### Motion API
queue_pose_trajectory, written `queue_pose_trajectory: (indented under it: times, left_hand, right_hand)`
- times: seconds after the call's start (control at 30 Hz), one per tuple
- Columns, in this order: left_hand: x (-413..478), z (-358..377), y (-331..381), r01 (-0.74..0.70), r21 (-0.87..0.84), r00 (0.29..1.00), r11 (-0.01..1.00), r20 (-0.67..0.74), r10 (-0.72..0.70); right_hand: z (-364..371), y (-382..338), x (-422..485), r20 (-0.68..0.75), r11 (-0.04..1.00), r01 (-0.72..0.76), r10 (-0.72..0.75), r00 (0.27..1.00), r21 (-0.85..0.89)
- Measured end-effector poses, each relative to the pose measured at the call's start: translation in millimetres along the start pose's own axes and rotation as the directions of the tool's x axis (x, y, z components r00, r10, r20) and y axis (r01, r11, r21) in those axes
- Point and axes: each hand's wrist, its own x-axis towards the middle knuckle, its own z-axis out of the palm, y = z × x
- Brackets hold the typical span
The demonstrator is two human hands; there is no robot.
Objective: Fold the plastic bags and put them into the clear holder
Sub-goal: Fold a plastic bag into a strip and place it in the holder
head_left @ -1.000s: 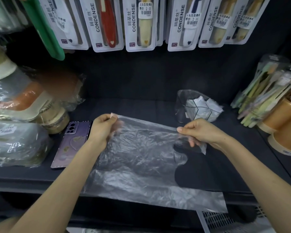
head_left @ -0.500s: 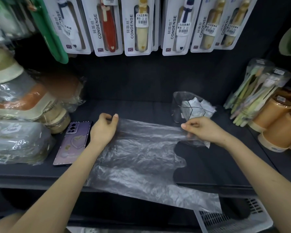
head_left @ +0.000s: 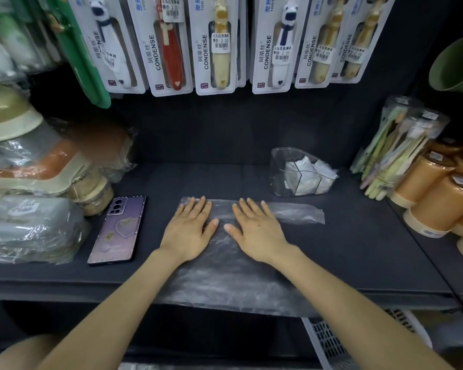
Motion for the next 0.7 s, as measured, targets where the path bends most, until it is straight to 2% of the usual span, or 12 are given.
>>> queue_pose_trajectory:
  times: [0.2,0.3,0.37,0.4,0.5,0.6,0.7]
  left_hand:
    - [0,-1,1,0.043,0.038,0.999,0.998,0.028,-0.044]
    - [2,-8,2,0.063,-0.108,0.996,0.992,0.073,-0.055]
    - [-2,-20,0,0.073,-0.275,0.997,0.959,0.033,-0.066]
    - [-9,-25,-1,0.047,-0.293,0.998,0.955,-0.027,-0.058]
    - [-50,-29,2,-0.071,-0.208,0.981,0.975,-0.192,0.031]
    - [-92,-12,5,-0.152,-0.131,0.984,0.980,-0.113,0.138]
    - [-104,6,-4,-0.133,-0.051,0.989,0.990,-0.073,0.129]
  right_hand:
    - [5,70,-22,0.031,0.974,-0.218,0.220,0.975,-0.053]
    - [-11,82,-36,0.011,0.964,-0.268,0.268,0.963,0.005]
    - [-22,61,-48,-0.063,0.969,-0.244,0.246,0.967,0.034]
    - [-26,43,-55,-0.104,0.977,-0.208,0.211,0.972,0.044]
    - [-19,-19,-76,-0.162,0.996,-0.032,0.045,0.986,0.080]
    - [8,-59,-79,-0.085,0.993,0.062,-0.054,0.995,0.103]
    - [23,-57,-77,-0.043,0.997,0.061,-0.059,0.997,0.047]
